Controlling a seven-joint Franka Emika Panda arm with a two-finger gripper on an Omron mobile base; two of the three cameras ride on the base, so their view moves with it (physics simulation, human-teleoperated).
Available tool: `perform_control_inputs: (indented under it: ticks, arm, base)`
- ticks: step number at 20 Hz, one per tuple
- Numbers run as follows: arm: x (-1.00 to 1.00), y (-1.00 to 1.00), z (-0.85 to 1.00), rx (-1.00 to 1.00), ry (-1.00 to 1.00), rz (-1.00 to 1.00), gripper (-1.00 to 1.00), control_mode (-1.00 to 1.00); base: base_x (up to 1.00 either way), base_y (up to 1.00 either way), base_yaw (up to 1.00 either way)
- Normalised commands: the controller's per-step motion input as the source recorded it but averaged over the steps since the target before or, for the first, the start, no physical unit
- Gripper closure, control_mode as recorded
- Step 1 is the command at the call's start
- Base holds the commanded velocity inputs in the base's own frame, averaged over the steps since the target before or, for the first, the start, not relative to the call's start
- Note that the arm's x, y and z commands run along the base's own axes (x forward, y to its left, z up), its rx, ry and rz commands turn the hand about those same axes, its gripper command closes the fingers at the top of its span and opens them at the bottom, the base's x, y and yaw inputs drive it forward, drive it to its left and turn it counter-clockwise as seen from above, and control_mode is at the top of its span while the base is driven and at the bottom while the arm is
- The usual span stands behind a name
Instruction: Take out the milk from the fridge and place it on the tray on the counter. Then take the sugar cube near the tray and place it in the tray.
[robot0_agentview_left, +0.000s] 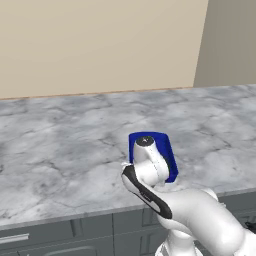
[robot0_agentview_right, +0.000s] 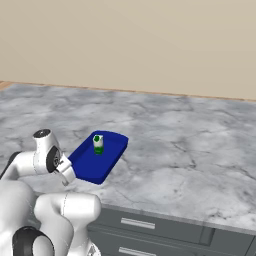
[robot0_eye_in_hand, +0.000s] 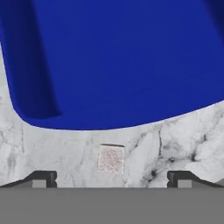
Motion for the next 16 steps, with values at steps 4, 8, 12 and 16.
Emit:
perform_control_inputs:
  ticks: [4,8,12,16]
  arm:
    - [0.00,-0.31,-0.35,0.09,-0.13,0.00,-1.00,-1.00]
    - [-0.13,-0.31,-0.40,0.06,-0.05,0.00,-1.00,-1.00]
    - [-0.36,-0.16,-0.39,0.02,0.00,0.00,-1.00,-1.00]
    - [-0.40,-0.07,-0.26,0.02,0.00,0.00,-1.00,-1.00]
  base:
    - [0.00,0.00,0.00]
    - [0.00,0.00,0.00]
    - [0.00,0.00,0.00]
    - [0.00,0.00,0.00]
